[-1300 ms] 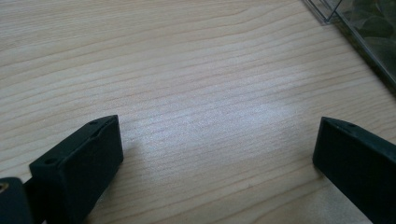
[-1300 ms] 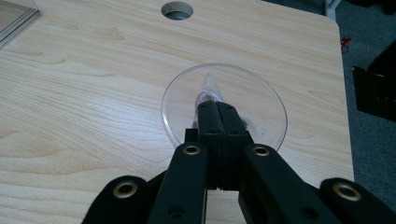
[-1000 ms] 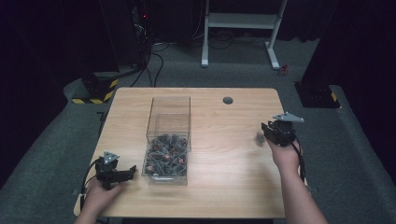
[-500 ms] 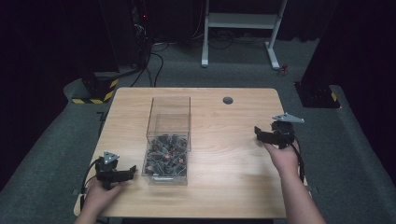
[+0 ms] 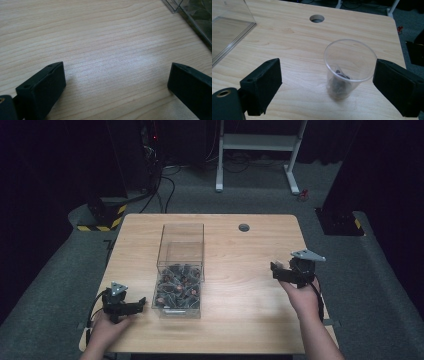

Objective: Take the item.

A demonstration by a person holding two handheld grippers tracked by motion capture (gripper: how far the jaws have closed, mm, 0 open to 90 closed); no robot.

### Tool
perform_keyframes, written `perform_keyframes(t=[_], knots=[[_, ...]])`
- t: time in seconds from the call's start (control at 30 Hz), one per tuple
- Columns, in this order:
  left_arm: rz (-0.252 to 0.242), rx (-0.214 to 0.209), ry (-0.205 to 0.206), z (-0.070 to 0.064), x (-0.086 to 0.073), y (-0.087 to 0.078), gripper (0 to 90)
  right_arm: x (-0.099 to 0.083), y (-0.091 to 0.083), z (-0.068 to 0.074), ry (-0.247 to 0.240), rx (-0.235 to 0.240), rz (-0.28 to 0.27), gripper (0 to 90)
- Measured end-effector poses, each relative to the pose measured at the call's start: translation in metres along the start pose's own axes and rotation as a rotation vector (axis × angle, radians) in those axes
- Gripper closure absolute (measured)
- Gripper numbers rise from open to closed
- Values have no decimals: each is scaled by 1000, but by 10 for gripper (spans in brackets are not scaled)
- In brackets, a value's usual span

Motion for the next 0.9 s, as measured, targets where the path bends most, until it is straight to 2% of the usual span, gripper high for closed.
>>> perform_keyframes(t=[0.23, 0.33, 0.57, 0.77, 0.9], knots=[[0, 0, 0, 0, 0, 0, 19, -16, -11, 8, -9, 8, -9, 86], [0, 0, 0, 0, 0, 0, 18, -24, -17, 12, -27, 10, -15, 86], [0, 0, 0, 0, 0, 0, 18, -47, -28, 22, -20, 29, -10, 87], [1, 0, 2, 0, 0, 0, 19, -74, -28, 31, -32, 38, 13, 87], [0, 0, 0, 0, 0, 0, 18, -96, -22, 35, -13, 54, 51, 88]])
Point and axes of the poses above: each handheld gripper's, and its own axes: y roughly forward along the jaws, x roughly out of its top, z roughly to its left, the point moved 2 cm from there along y, roughly forward along the jaws, and after that the axes turned 9 degrees about x, right-handed, at the moved point
